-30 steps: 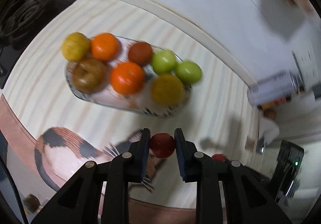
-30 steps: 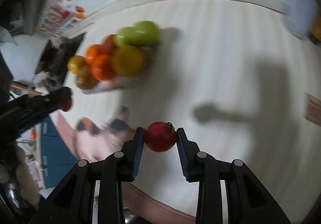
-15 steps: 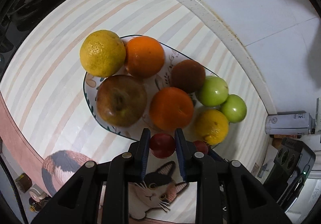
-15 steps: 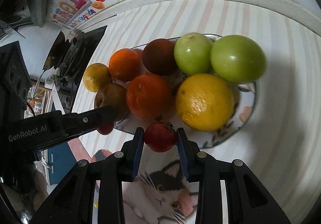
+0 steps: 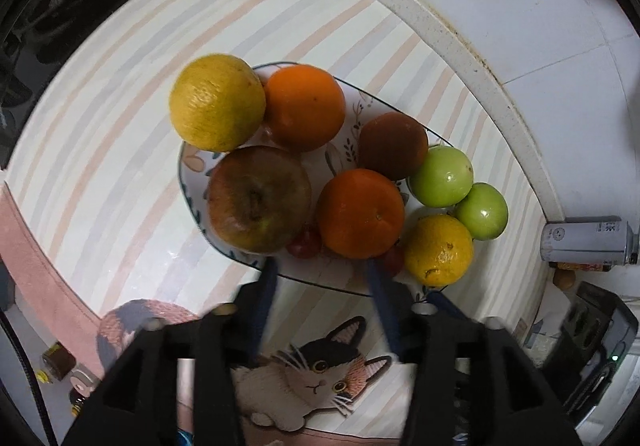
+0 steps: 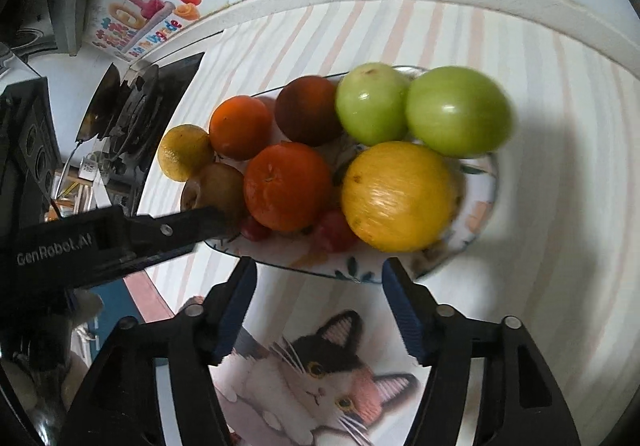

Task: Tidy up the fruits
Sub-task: 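Lower both tomatoes onto the plate and open both grippers, then lift both grippers away from the plate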

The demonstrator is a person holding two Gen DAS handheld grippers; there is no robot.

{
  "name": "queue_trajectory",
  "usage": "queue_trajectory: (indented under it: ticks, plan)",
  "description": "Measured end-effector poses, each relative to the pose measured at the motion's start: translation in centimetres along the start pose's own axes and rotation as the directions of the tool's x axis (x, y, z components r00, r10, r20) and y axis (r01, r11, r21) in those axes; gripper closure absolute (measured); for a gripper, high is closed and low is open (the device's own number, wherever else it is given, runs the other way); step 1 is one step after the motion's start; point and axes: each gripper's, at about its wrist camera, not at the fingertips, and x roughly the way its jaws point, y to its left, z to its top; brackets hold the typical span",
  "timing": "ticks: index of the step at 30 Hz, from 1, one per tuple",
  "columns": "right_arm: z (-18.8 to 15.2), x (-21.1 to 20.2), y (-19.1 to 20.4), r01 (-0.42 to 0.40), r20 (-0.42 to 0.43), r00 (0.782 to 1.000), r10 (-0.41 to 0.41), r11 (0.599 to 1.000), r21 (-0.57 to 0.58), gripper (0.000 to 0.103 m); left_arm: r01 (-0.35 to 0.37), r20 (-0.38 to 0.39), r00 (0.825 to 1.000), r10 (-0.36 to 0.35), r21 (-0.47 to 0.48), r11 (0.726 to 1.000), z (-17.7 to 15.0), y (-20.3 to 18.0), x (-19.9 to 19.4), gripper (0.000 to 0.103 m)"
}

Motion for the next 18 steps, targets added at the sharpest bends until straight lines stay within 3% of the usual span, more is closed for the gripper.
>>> queue_trajectory:
  ticks: [3,6,12,18]
  plan:
    - [-0.7,-2.4,-1.0,0.038,0.023,0.999,-0.038,0.999,-0.008,0.011,-0.059,0.049,0.997,0.057,0.036,0.998,-0.8,-0.1,-1.2,0.03]
    - [-1.4,-4.5,-1.9,0.118,0.046,0.992,-0.116,0.993,-0.033,0.009,-0.142,0.098,0.986,0.134,0.079,0.987,-2.2,-0.3,-1.9,0.015]
    - [-2.4,-8.1,-2.7,0.242,0.122,0.966,-0.229,0.966,-0.096,0.004,-0.239,0.182,0.959,0.218,0.104,0.965,-5.5,-1.1,-3.7,0.013]
    - [-2.9,-11.8,-2.6,0.276,0.172,0.953,-0.249,0.947,-0.161,0.004,-0.279,0.252,0.934,0.252,0.078,0.957,-7.7,-2.6,-6.0,0.013]
